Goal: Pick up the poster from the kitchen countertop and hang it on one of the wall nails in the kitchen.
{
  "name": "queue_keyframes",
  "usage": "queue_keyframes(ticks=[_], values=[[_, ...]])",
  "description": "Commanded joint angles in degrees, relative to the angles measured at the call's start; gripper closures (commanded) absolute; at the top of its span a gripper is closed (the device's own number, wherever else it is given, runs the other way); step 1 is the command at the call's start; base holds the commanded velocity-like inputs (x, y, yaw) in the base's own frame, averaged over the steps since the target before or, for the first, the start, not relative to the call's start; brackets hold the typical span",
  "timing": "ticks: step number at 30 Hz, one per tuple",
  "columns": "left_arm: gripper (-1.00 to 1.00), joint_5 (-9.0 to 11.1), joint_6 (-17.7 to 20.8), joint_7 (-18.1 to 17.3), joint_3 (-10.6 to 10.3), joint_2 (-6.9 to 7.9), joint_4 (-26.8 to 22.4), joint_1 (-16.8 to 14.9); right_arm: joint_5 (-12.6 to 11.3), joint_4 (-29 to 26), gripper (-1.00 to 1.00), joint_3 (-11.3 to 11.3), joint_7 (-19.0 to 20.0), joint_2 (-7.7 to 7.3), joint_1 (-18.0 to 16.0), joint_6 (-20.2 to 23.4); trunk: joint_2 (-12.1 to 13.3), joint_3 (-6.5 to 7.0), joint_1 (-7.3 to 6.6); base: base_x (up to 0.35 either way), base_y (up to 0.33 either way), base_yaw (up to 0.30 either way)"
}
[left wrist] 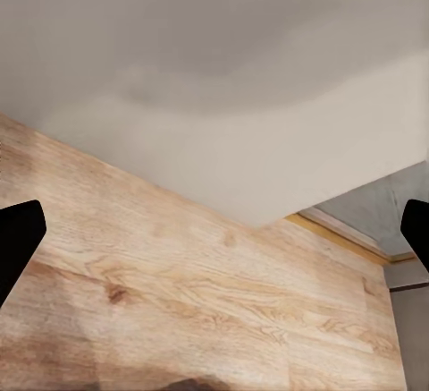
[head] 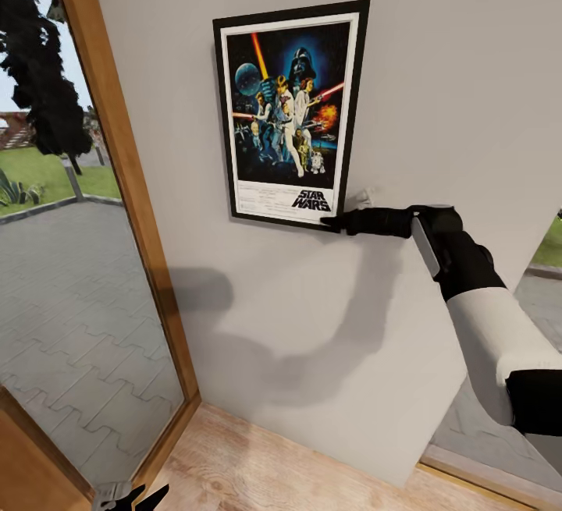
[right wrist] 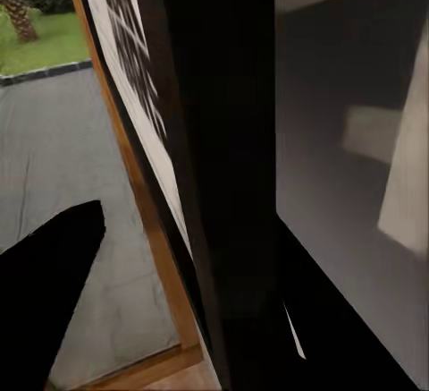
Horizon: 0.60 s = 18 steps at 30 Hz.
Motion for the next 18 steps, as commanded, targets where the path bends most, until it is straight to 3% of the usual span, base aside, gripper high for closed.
queue_keyframes(ticks=[1, 18], values=[[-1.00, 0.40, -0.33, -0.07, -0.47, 0.04, 0.02, -0.04, 0.30, 0.08, -1.00, 0.03, -0.79, -0.11, -0.09, -0.31, -0.11, -0.13, 0.05, 0.000, 0.000, 0.000], [-1.00, 0.39, -0.32, -0.07, -0.47, 0.04, 0.01, -0.04, 0.30, 0.29, -1.00, 0.06, -0.89, -0.10, -0.09, -0.31, -0.11, -0.13, 0.05, 0.000, 0.000, 0.000]])
